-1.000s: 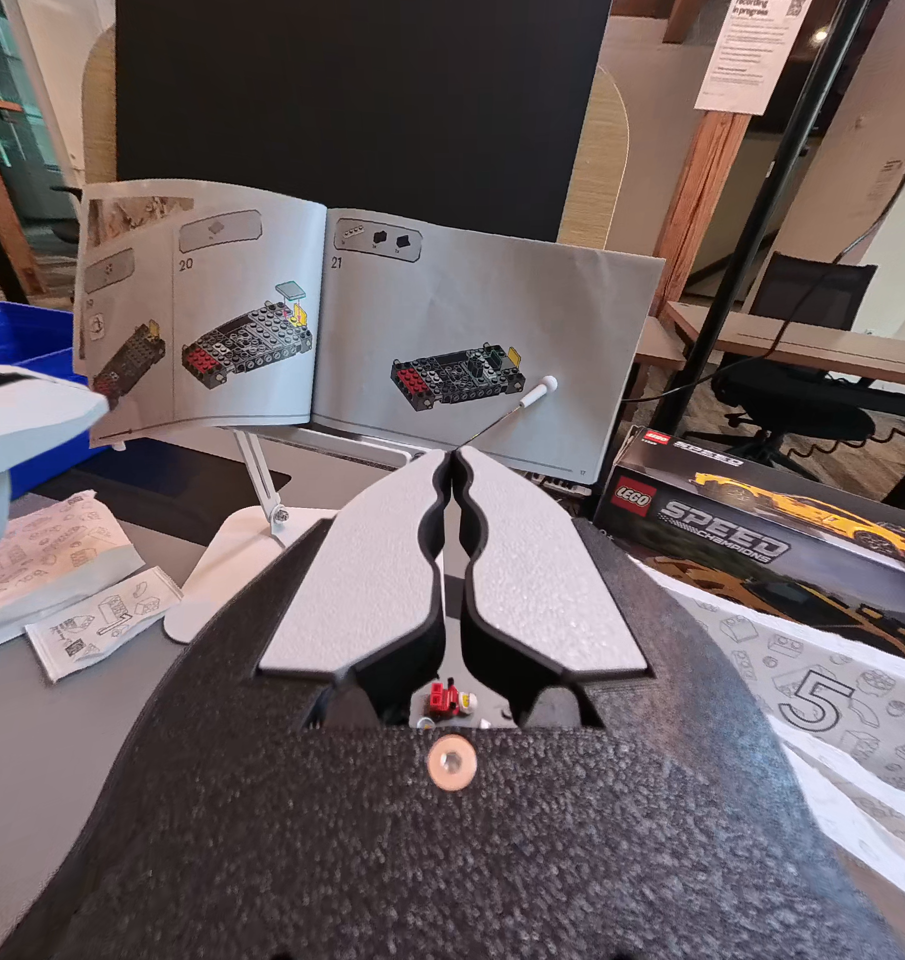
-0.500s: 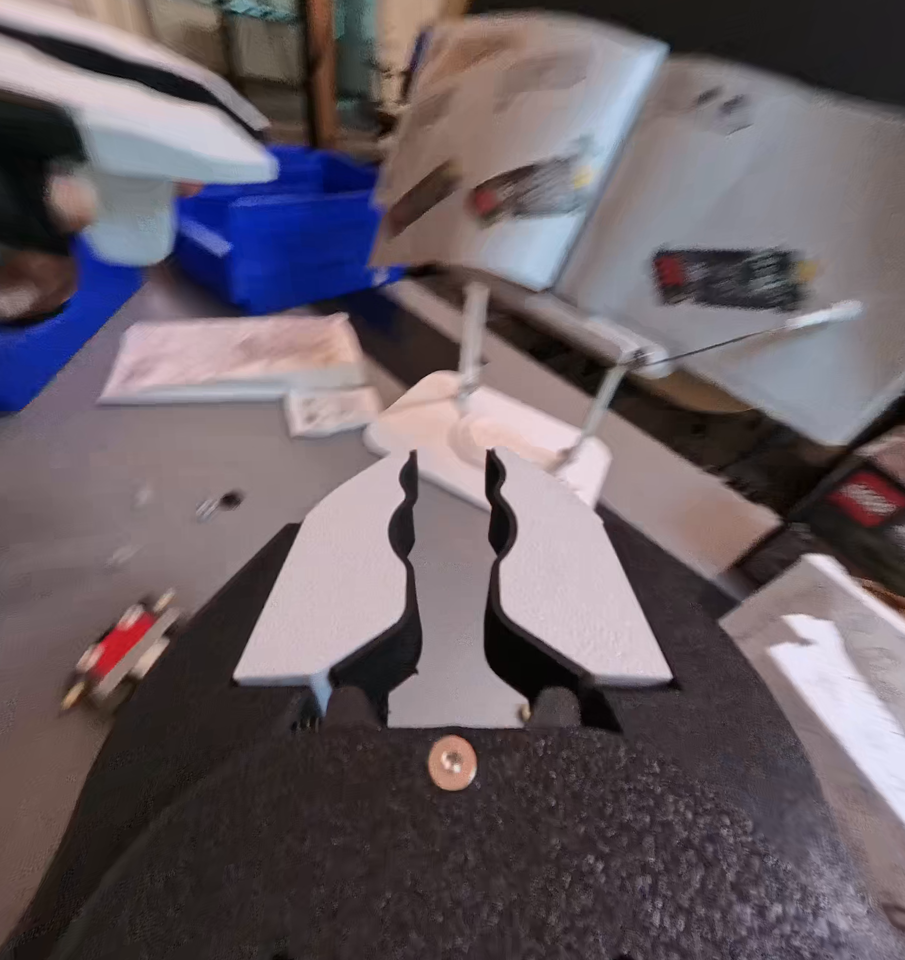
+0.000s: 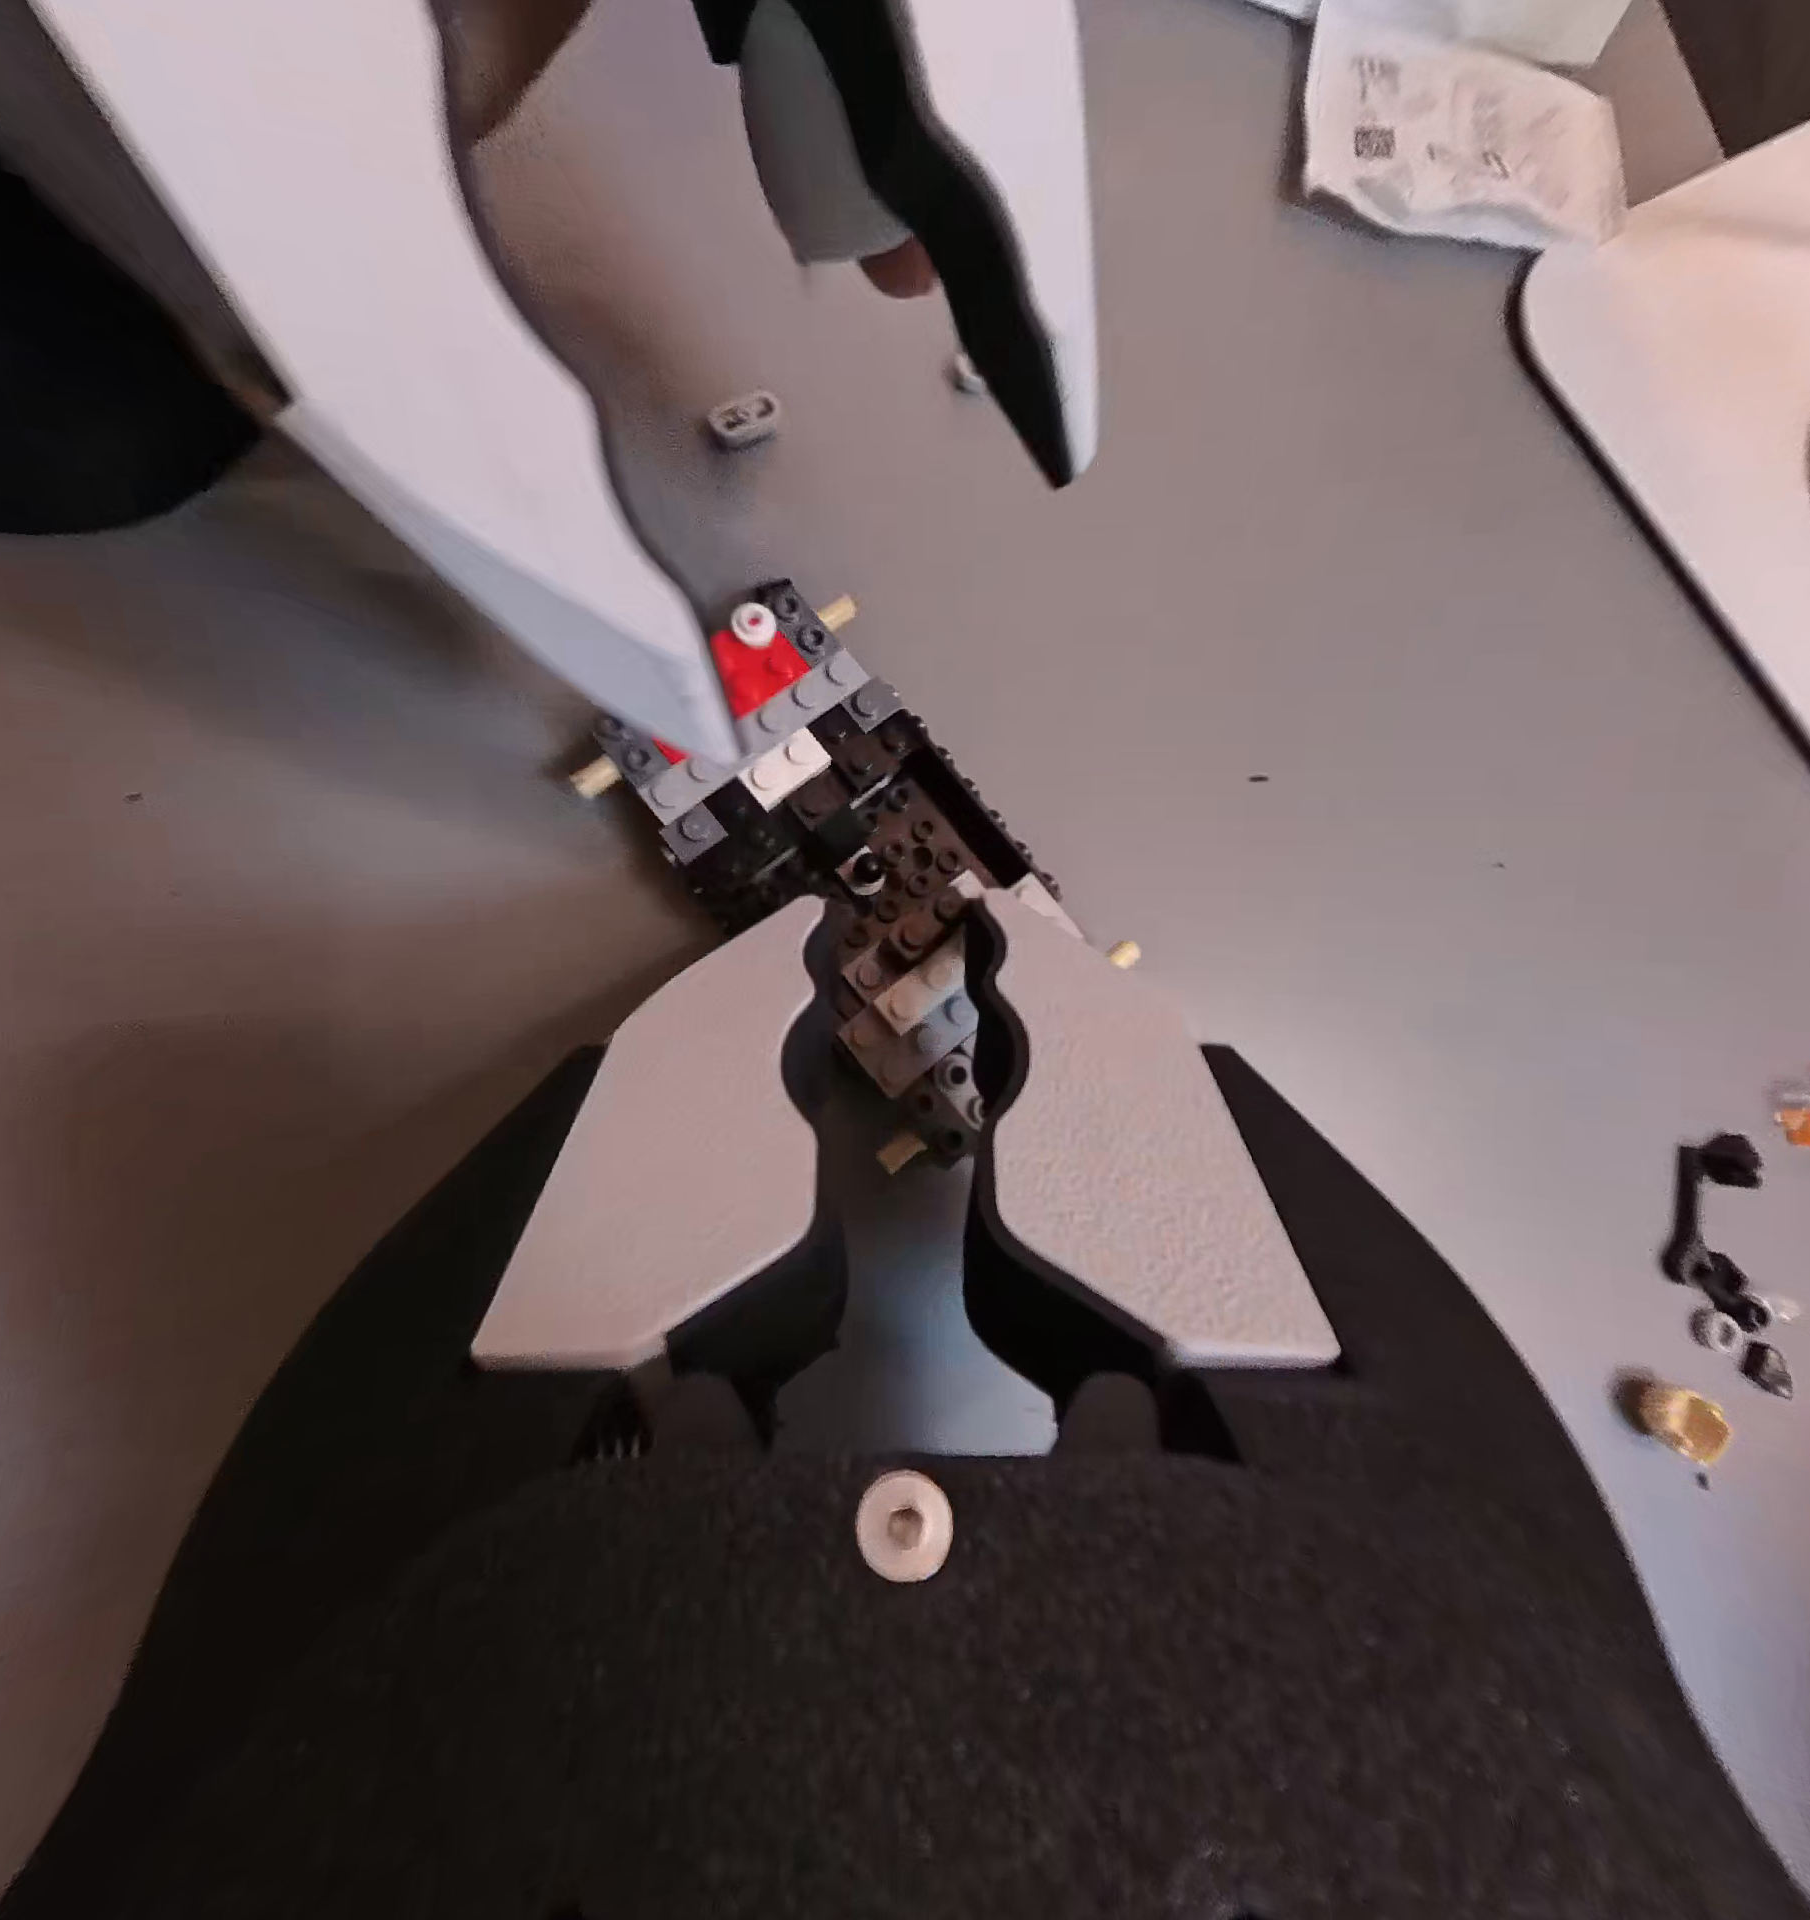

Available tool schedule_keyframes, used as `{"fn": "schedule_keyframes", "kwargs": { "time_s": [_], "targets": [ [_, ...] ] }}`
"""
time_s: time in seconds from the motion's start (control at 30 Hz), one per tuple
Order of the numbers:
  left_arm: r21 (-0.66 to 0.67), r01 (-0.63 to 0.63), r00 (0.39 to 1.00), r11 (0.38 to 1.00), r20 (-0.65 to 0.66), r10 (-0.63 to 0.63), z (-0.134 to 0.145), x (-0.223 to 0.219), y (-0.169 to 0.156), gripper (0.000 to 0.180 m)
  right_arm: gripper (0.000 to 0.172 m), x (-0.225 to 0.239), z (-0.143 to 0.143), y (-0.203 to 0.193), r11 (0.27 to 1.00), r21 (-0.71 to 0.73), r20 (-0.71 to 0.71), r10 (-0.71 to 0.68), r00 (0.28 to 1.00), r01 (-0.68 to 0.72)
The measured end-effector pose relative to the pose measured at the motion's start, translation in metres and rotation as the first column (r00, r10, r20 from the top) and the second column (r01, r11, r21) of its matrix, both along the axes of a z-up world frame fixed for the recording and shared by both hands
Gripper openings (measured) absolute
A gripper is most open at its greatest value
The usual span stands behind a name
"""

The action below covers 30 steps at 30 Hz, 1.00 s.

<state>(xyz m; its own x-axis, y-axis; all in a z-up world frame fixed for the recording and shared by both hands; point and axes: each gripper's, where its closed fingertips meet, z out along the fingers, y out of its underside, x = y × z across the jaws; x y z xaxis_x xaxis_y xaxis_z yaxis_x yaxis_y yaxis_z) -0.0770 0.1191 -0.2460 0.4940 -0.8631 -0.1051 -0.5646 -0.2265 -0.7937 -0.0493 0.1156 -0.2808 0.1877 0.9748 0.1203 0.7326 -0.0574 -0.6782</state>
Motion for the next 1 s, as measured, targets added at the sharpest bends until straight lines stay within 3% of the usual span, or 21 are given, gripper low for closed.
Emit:
{"fn": "schedule_keyframes", "kwargs": {
  "time_s": [0.1, 0.3, 0.37, 0.73, 1.0],
  "targets": [
    [-0.038, 0.062, 0.997, 0.997, -0.049, -0.064, -0.014, 0.003, -0.010, 0.062, 0.014, 0.001, -0.001, 0.004, 0.999, 0.019, 0.024, -0.037, 0.999, 0.037],
    [-0.141, 0.095, 0.980, 0.985, -0.162, -0.118, -0.048, 0.002, -0.022, 0.066, 0.013, 0.001, -0.002, 0.004, 0.997, 0.068, 0.059, -0.052, 0.997, 0.048],
    [-0.164, 0.095, 0.981, 0.982, -0.155, -0.120, -0.050, 0.004, -0.024, 0.058, 0.013, -0.001, -0.001, 0.001, 0.996, 0.089, 0.050, -0.032, 0.998, 0.028],
    [-0.196, 0.080, 0.985, 0.977, -0.135, -0.108, -0.052, 0.003, -0.024, 0.057, 0.007, -0.008, 0.009, -0.004, 0.954, 0.288, 0.029, 0.076, 0.997, -0.081],
    [-0.178, 0.106, 0.988, 0.978, -0.089, -0.123, -0.047, 0.005, -0.024, 0.059, 0.007, -0.002, 0.061, -0.002, 0.997, 0.061, -0.369, 0.061, 0.927, -0.041]
  ]
}}
